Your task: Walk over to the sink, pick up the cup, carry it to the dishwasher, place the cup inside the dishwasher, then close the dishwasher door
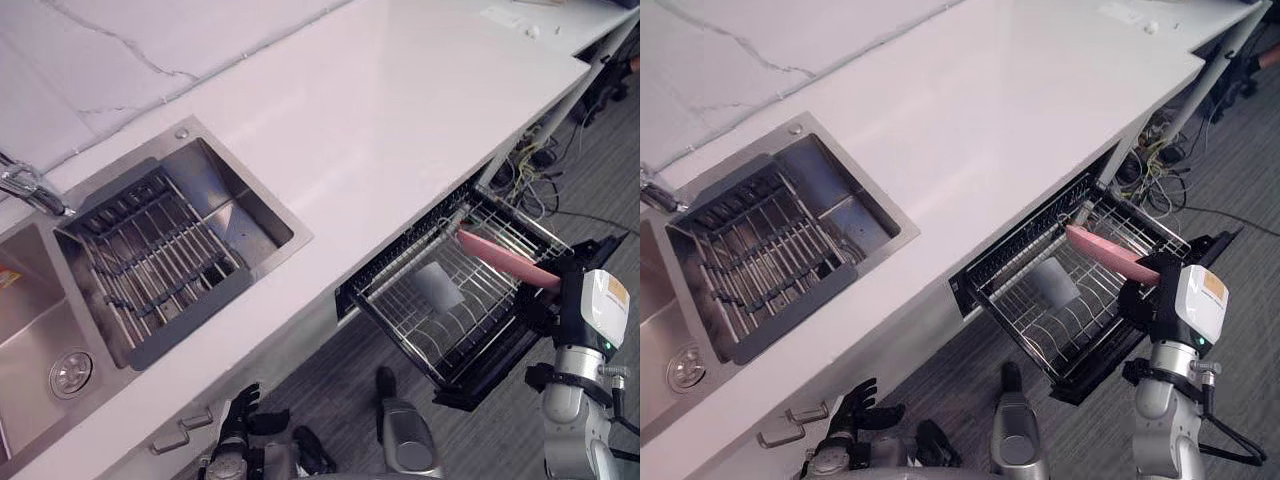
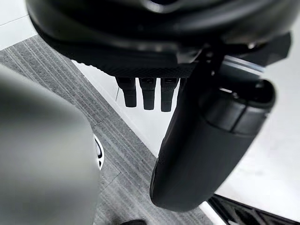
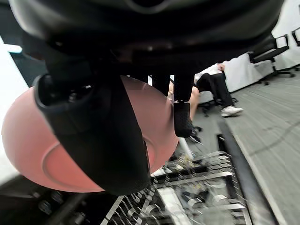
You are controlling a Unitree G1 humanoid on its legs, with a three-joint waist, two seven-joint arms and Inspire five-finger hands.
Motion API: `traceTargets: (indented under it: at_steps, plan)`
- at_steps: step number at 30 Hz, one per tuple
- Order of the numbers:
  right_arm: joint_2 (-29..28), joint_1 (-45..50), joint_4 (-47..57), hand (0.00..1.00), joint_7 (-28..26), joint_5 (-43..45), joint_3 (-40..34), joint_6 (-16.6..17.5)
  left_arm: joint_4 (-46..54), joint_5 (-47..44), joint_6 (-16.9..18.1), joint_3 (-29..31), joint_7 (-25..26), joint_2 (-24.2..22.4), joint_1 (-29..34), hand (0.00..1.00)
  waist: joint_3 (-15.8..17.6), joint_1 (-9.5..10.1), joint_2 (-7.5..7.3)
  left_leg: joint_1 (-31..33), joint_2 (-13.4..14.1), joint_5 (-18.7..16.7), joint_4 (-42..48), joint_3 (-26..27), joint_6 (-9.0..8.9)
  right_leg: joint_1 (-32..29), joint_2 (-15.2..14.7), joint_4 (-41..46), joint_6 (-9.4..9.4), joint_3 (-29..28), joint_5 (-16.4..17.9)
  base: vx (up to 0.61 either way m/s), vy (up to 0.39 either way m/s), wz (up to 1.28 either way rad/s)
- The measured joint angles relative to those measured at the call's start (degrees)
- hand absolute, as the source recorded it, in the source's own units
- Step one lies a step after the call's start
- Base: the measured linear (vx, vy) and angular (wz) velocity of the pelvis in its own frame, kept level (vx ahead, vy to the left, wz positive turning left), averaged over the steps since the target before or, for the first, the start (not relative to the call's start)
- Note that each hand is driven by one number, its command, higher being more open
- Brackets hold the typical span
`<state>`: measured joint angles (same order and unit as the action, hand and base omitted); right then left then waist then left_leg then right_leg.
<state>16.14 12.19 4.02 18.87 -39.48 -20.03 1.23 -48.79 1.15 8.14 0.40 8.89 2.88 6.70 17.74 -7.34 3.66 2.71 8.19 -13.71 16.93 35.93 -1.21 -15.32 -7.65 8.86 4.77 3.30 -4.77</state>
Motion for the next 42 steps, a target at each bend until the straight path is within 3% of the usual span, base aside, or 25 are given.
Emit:
traceTargets:
  at_steps: [4,10,11,15,20,26,30,31,36,42]
  plan:
    - [1.29,-6.71,-7.98,0.3,-0.33,2.69,0.25,-0.59,0.51,-0.03,0.14,0.26,0.02,-0.11,-1.99,0.9,3.23,0.34,0.03,2.46,-0.86,0.46,0.57,-0.03,0.76,-2.47,-0.52,0.0,0.36,-0.9,-1.11,-0.03,0.019,-0.03]
    - [4.52,-19.65,-18.49,0.3,-0.61,8.04,0.51,-3.55,1.51,-1.95,0.46,0.22,0.77,-0.82,-5.97,0.9,7.6,2.57,0.97,6.3,-1.35,1.07,1.84,0.27,1.65,-6.01,-1.33,0.0,0.59,-1.61,-2.38,-0.03,0.018,0.0]
    - [4.52,-21.42,-19.46,0.9,-0.59,9.08,0.59,-3.73,1.77,-2.4,0.54,0.2,0.94,-1.13,-6.46,0.9,7.7,3.09,0.98,6.92,-1.35,1.18,1.84,0.44,1.66,-6.72,-1.33,0.01,0.57,-1.72,-2.54,0.0,0.0,0.0]
    - [4.52,-24.16,-19.34,0.9,0.06,11.31,0.75,-4.88,2.42,-3.42,0.97,-0.63,1.42,-2.5,-8.1,0.9,7.9,4.65,1.04,7.8,-1.25,1.4,1.77,0.64,1.66,-7.74,-1.52,0.15,0.55,-1.74,-2.58,0.0,0.0,0.0]
    - [3.19,-23.43,-13.57,0.9,1.28,13.48,0.3,-5.62,3.38,-3.5,1.02,-0.69,2.16,-3.96,-8.86,0.9,7.96,5.09,0.97,7.94,-1.15,1.39,1.73,0.71,1.64,-7.86,-1.52,0.12,0.55,-1.74,-2.56,0.0,0.0,0.0]
    - [-2.33,-12.37,7.76,0.9,3.57,15.75,-2.25,-4.49,3.43,-3.41,0.85,-0.15,2.2,-4.51,-9.85,0.9,8.3,5.05,0.38,6.54,-0.28,1.16,2.12,0.71,1.26,-5.97,-1.14,0.17,0.35,-1.14,-2.08,0.01,-0.006,0.01]
    - [-7.82,-2.36,14.45,0.9,3.54,20.03,-6.25,-1.9,3.42,-3.3,0.27,1.89,2.11,-4.58,-9.81,0.9,7.94,4.83,-1.16,3.84,0.69,0.33,2.51,0.89,0.6,-3.58,-0.82,2.09,0.24,-0.06,0.02,0.02,-0.02,0.08]
    - [-10.43,2.17,15.04,0.9,3.53,22.49,-8.31,-0.2,3.43,-3.24,0.14,3.06,2.11,-4.44,-9.58,0.9,7.38,4.79,-2.13,2.99,1.12,-0.21,2.71,1.14,0.27,-3.24,-0.69,3.42,0.09,0.26,1.12,0.03,-0.02,0.07]
    - [-17.67,13.78,9.79,0.9,2.75,29.49,-12.87,1.05,3.43,-3.23,-1.12,7.07,1.73,-4.45,-6.01,0.9,3.89,3.09,-4.54,0.03,2.24,-0.62,3.72,2.24,-0.44,-1.56,-0.44,6.71,-0.1,0.7,4.17,0.06,-0.018,-0.01]
    - [-18.66,17.35,-11.01,0.9,-3.75,38.28,-11.99,-0.93,3.47,-3.23,-2.25,7.04,-0.18,-4.33,-3.06,0.9,0.5,2.62,-4.29,-2.39,2.9,-1.8,4.5,2.75,-1.33,-0.66,-0.38,10.3,-0.41,1.05,6.91,0.02,-0.001,-0.03]
